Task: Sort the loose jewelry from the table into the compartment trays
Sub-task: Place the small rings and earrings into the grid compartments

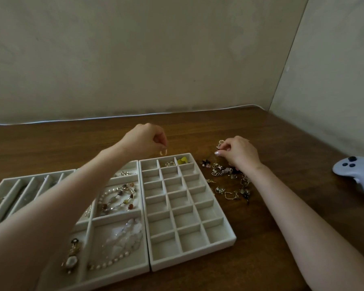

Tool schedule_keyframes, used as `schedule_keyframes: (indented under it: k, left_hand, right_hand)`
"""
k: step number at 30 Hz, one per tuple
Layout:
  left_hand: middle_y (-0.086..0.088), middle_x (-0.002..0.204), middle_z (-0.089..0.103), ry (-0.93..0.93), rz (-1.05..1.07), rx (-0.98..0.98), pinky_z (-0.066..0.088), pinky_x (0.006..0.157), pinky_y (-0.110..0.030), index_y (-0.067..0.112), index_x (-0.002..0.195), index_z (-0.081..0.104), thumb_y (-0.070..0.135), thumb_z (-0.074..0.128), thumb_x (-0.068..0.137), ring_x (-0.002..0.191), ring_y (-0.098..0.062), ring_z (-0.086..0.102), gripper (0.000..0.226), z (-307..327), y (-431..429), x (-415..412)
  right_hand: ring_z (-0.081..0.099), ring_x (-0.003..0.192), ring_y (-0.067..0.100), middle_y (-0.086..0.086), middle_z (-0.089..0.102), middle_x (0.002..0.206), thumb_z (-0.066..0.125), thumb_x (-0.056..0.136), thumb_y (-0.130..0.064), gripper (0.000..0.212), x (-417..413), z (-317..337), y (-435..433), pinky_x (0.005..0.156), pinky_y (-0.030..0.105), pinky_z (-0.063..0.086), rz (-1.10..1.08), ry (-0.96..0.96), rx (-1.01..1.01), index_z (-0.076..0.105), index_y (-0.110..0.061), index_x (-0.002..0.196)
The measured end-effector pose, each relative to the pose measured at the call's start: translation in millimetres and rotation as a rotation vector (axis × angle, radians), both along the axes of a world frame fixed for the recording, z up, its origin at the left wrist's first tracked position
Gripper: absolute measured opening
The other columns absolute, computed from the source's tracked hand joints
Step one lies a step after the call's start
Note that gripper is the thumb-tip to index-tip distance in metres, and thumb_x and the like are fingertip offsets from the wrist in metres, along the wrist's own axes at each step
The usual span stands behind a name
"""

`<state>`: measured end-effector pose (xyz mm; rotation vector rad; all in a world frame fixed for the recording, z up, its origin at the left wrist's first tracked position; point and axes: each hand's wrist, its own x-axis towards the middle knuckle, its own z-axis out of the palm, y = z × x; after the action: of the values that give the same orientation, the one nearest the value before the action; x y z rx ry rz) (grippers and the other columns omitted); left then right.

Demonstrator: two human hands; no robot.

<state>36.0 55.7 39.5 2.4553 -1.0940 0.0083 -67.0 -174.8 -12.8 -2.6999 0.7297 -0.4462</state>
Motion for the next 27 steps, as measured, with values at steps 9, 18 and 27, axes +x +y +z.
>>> schedule_keyframes:
  k: [9, 18, 27]
  left_hand:
    - [0.003, 0.084, 0.064, 0.078, 0.034, 0.072, 0.050, 0.085, -0.032, 0.017, 0.080, 0.063, 0.011, 0.066, 0.084, 0.087, -0.015, 0.062, 0.008, -14.7, 16.6, 2.0]
    - [0.010, 0.079, 0.055, -0.017, 0.078, 0.196, 0.048, 0.068, -0.023, 0.021, 0.087, 0.063, 0.014, 0.060, 0.088, 0.081, -0.010, 0.056, 0.008, -23.2, 15.8, -6.6]
    - [0.004, 0.085, 0.062, -0.188, 0.174, -0.099, 0.040, 0.059, -0.026, 0.017, 0.093, 0.060, 0.025, 0.058, 0.091, 0.078, -0.017, 0.058, 0.009, -23.9, 14.7, -6.7]
  right_hand:
    - [0.055, 0.105, 0.015, -0.002, 0.061, 0.112, 0.067, 0.086, -0.025, 0.007, 5.2, -0.8, -0.4, 0.081, 0.030, 0.046, 0.024, 0.002, 0.074, 0.064, -0.022, 0.091]
    - [0.060, 0.092, 0.012, -0.004, 0.064, 0.093, 0.071, 0.082, -0.019, 0.010, 1.7, 0.1, 5.2, 0.081, 0.029, 0.050, 0.126, -0.235, 0.209, 0.061, -0.019, 0.086]
    - [0.063, 0.084, 0.006, -0.004, 0.067, 0.089, 0.072, 0.081, -0.012, 0.011, -4.3, 13.0, 19.1, 0.067, 0.015, 0.047, 0.255, -0.365, 0.430, 0.064, -0.018, 0.085]
